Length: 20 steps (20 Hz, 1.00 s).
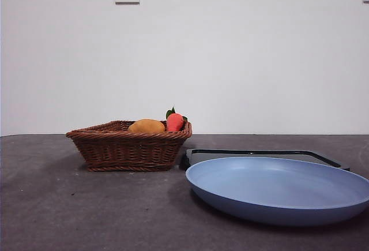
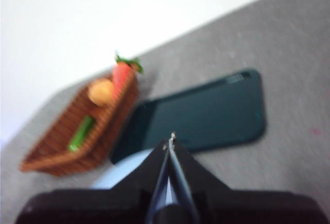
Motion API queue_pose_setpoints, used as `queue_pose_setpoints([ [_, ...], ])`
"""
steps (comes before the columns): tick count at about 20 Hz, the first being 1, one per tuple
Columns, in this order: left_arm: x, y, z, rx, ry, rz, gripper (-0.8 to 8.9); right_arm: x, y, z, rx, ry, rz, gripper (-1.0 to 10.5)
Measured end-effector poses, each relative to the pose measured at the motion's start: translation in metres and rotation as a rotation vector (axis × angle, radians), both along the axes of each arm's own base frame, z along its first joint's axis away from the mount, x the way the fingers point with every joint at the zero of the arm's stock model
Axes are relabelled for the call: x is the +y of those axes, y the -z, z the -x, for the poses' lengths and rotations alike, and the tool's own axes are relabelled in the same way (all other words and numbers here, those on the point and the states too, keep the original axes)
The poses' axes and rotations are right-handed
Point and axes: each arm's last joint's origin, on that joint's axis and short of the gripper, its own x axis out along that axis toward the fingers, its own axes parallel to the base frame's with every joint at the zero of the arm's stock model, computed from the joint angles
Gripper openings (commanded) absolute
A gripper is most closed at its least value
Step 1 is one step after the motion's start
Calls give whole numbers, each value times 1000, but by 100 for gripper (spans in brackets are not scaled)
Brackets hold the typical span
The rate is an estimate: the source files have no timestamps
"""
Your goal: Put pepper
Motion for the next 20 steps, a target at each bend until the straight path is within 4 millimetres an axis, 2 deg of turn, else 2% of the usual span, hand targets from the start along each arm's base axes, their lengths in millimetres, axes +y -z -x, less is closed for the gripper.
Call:
queue_pose_setpoints([
  [4, 0, -32, 7, -15, 3, 16, 6, 0, -32, 3, -41, -1, -26, 5],
  [8, 0, -54, 7, 53, 10, 15, 6, 0, -62, 4, -26, -2, -19, 5],
  [13, -2, -85, 2, 107, 89, 8, 6, 1, -95, 1, 87, -29, 54, 5],
  [17, -5, -111, -4, 164, 191, -34, 6, 3, -119, -3, 222, -118, 149, 5],
  [20, -6, -123, -7, 228, 262, -80, 6, 4, -132, -5, 329, -191, 226, 5],
])
